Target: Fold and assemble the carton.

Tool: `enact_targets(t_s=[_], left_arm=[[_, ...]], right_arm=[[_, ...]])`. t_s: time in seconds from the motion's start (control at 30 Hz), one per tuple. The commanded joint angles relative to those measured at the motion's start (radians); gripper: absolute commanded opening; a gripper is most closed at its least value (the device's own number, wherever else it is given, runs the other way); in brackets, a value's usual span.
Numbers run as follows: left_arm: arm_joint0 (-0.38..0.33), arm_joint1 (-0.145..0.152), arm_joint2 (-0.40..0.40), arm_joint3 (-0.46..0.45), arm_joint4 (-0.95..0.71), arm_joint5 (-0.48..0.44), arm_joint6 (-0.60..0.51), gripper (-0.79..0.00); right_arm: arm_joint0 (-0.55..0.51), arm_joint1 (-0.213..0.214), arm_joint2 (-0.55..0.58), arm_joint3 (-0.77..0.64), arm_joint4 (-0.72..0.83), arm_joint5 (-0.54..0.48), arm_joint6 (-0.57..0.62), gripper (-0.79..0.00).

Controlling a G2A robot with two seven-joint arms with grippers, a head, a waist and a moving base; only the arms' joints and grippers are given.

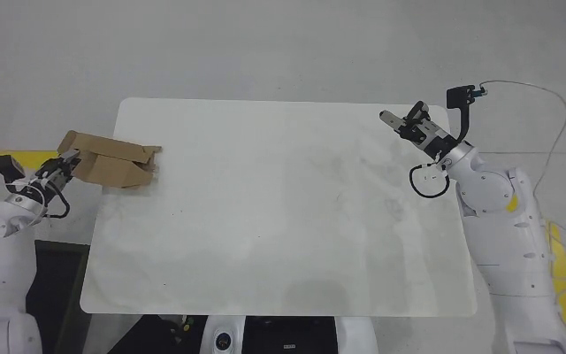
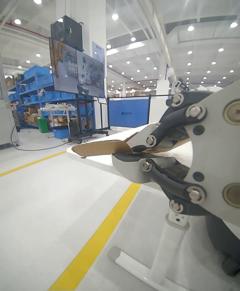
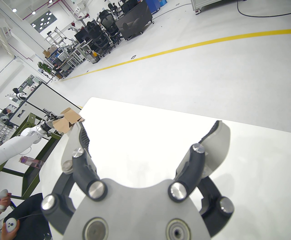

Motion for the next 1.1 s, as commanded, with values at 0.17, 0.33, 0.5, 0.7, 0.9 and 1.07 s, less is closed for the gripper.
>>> enact_targets(t_s=[0.17,0.33,0.5,0.7,0.9,1.07], left_arm=[[-0.043,0.003,-0.012,-0.075,-0.041,-0.007,-0.009,-0.785],[-0.08,-0.005,0.015,-0.136,-0.047,-0.002,-0.008,-0.785],[-0.125,-0.022,0.066,-0.193,-0.053,0.003,-0.038,-0.785],[-0.193,-0.052,0.17,-0.217,-0.037,0.014,-0.094,-0.785],[-0.248,-0.096,0.296,-0.218,-0.044,0.002,-0.148,-0.785],[-0.28,-0.133,0.405,-0.24,-0.027,-0.011,-0.23,-0.785]], right_arm=[[0.0,0.0,0.0,0.0,0.0,0.0,0.0,0.0],[0.0,0.0,0.0,0.0,0.0,0.0,0.0,0.0],[0.0,0.0,0.0,0.0,0.0,0.0,0.0,0.0],[0.0,0.0,0.0,0.0,0.0,0.0,0.0,0.0],[0.0,0.0,0.0,0.0,0.0,0.0,0.0,0.0],[0.0,0.0,0.0,0.0,0.0,0.0,0.0,0.0]])
